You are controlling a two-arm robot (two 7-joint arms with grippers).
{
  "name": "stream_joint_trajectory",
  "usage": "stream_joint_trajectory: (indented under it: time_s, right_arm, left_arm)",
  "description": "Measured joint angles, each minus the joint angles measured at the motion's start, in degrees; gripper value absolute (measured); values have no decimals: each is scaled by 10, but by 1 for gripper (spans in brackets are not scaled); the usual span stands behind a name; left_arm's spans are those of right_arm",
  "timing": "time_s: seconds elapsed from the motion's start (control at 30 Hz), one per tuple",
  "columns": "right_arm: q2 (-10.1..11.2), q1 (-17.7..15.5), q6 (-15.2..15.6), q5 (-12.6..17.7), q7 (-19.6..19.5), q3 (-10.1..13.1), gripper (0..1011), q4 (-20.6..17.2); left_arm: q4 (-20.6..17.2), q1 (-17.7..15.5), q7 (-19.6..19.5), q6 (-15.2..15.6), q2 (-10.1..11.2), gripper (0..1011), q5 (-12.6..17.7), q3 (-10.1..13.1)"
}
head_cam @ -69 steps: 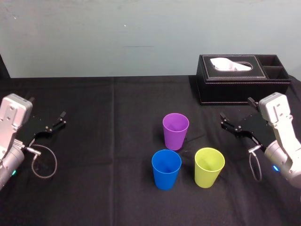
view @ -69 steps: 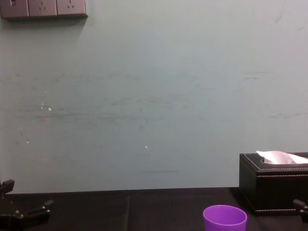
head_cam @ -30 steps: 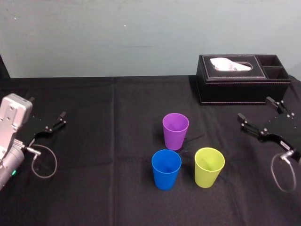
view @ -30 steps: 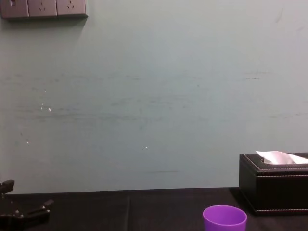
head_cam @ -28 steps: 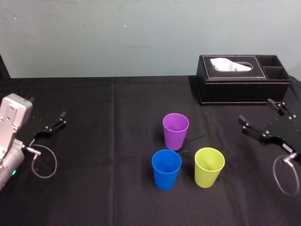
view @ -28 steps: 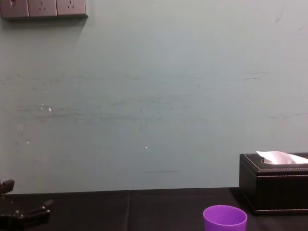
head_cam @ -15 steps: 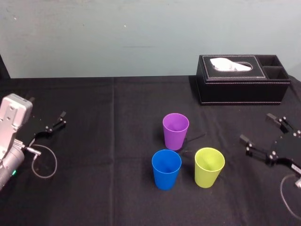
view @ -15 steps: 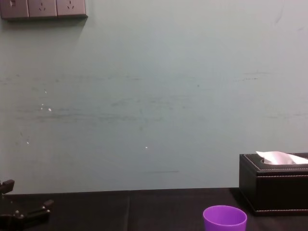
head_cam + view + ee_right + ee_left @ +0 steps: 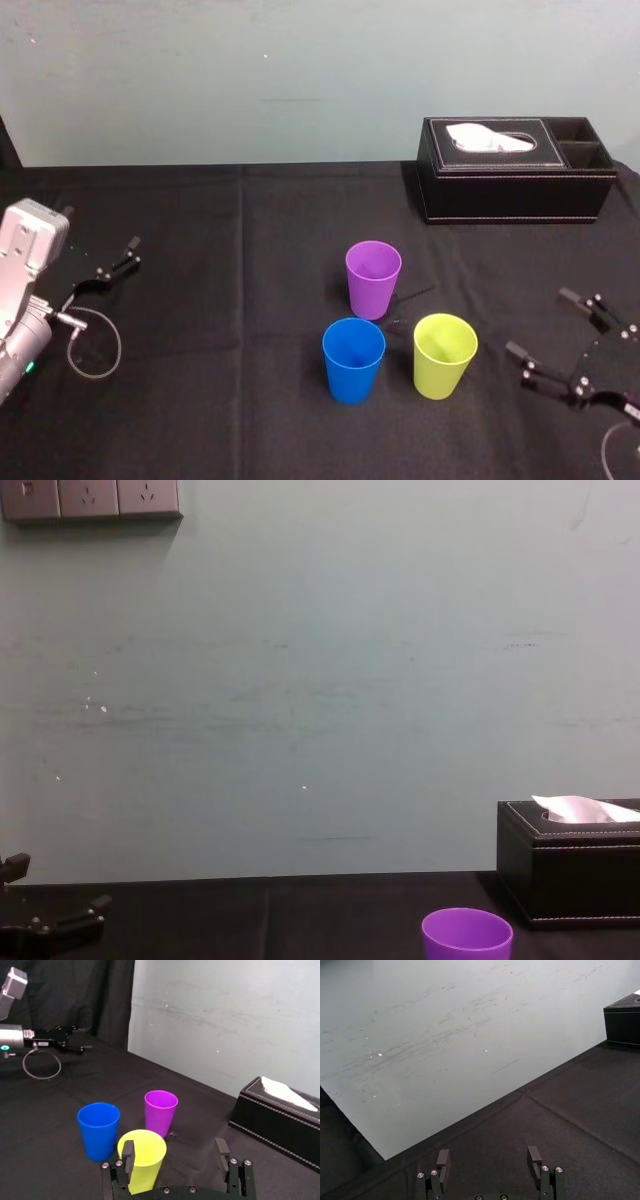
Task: Stack the three plastic cups sequentially using one hand.
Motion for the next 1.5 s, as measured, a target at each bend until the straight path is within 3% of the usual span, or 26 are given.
stream_joint_trajectory:
  time_s: [0.23,0.9,1.5]
  right_arm:
    - [-10,-5,0,-17,8,-9,1003,8]
    - [-54,31,31,-69,31,-53,1003,49]
    - [-90,62,61,-76,58,-61,1003,72]
  left_arm:
    - [0,0,0,0,0,1010,0,0]
    - [0,0,0,0,0,1010,0,0]
    - [0,0,0,0,0,1010,0,0]
